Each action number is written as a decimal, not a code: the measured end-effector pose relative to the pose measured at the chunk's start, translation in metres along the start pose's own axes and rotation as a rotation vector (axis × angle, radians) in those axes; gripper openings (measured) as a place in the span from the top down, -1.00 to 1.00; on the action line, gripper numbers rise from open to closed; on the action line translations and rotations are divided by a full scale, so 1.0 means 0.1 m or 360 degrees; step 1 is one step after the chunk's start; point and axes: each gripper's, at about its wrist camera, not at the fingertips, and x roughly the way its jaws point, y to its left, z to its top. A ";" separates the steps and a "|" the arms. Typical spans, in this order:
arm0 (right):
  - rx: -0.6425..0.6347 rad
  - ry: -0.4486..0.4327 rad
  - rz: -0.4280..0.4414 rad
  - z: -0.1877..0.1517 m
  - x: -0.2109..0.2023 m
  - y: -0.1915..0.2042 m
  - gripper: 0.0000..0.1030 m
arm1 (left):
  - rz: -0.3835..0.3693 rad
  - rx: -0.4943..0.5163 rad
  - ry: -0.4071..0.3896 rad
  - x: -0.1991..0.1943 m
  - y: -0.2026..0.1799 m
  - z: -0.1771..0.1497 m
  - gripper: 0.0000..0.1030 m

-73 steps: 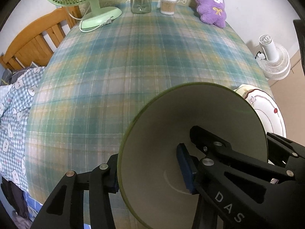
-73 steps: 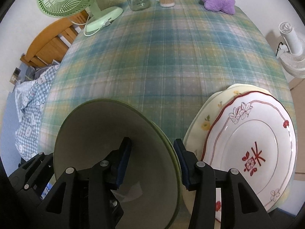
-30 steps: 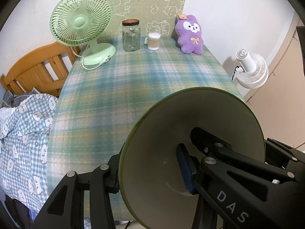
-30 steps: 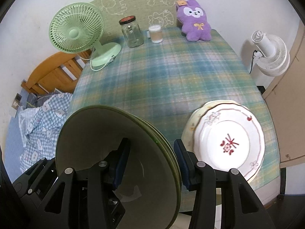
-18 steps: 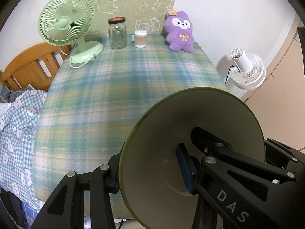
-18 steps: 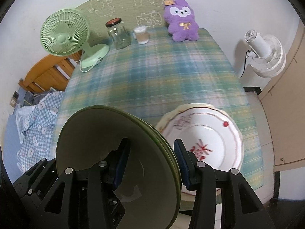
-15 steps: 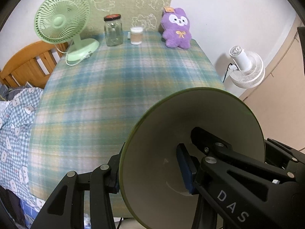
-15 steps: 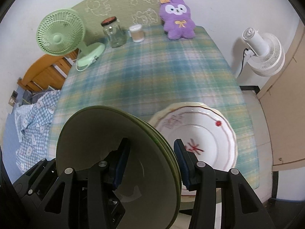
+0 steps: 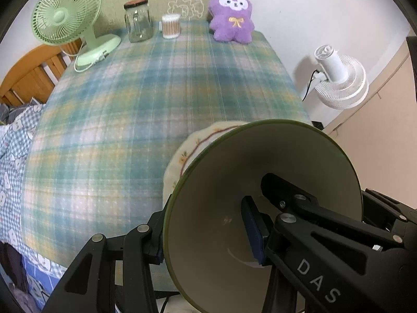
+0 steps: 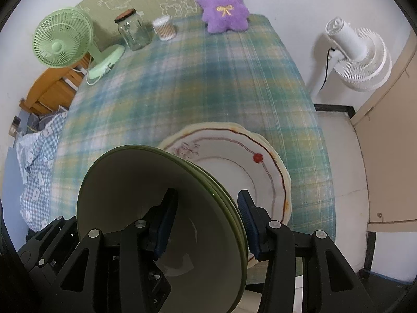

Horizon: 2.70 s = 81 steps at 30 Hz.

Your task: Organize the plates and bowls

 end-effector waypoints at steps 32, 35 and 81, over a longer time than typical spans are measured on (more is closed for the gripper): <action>-0.0179 0.0015 0.0084 0.21 0.36 -0.17 -0.43 | 0.0037 -0.0136 0.0002 0.36 -0.10 0.08 -0.37; -0.0151 0.0007 0.0088 0.18 0.34 -0.19 -0.43 | 0.0030 -0.0120 -0.0012 0.33 -0.13 0.07 -0.37; 0.0061 -0.0947 -0.0364 -0.72 -0.88 1.81 -0.69 | -0.0031 0.0218 -0.0765 -1.22 2.06 -0.27 -0.96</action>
